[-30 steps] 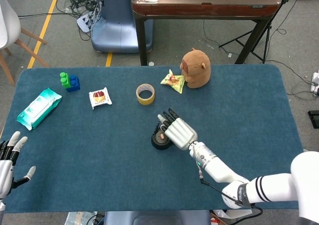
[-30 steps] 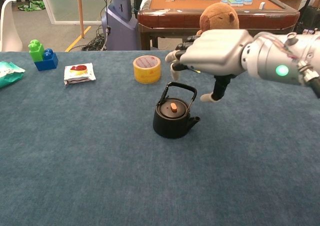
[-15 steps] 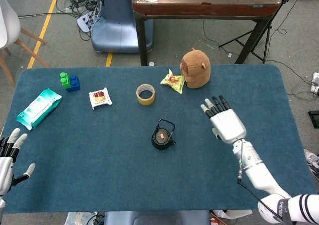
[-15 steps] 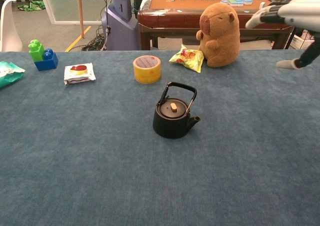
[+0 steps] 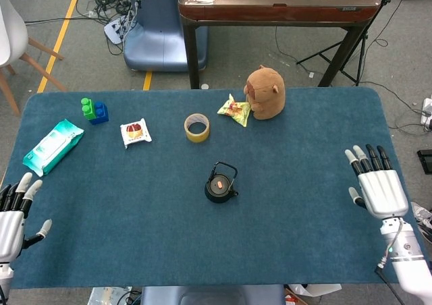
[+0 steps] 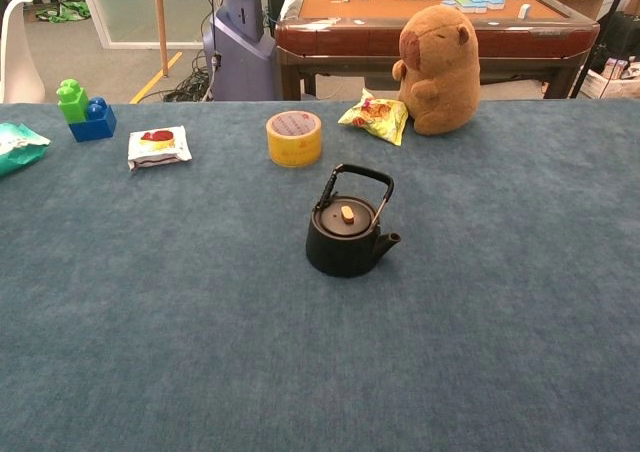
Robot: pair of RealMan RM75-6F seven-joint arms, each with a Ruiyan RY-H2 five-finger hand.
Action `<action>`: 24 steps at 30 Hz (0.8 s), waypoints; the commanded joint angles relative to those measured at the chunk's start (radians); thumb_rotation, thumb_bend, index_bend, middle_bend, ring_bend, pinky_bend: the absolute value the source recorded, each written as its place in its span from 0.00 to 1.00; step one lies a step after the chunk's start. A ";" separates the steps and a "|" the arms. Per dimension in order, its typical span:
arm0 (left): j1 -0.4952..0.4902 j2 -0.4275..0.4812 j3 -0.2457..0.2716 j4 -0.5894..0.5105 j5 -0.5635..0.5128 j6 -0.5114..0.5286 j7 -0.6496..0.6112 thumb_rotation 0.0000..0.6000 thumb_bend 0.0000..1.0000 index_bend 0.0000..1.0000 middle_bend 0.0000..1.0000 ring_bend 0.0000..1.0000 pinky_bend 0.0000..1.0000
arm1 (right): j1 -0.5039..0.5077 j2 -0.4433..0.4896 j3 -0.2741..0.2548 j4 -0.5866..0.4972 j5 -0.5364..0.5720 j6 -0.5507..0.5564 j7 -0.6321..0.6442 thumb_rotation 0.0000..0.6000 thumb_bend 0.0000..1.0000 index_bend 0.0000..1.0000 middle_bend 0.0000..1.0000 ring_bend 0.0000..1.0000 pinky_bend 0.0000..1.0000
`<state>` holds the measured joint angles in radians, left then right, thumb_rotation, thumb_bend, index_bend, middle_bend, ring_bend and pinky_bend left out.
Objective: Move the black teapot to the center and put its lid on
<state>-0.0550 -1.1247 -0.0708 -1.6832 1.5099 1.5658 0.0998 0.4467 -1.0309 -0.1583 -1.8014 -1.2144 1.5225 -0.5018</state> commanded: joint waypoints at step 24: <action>0.001 -0.008 0.003 0.005 -0.002 0.000 0.002 1.00 0.27 0.10 0.00 0.00 0.00 | -0.186 0.029 0.067 0.006 -0.138 0.024 0.029 1.00 0.29 0.09 0.12 0.00 0.00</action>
<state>-0.0535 -1.1325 -0.0678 -1.6783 1.5085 1.5653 0.1013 0.2619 -1.0016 -0.0931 -1.7948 -1.3518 1.5485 -0.4716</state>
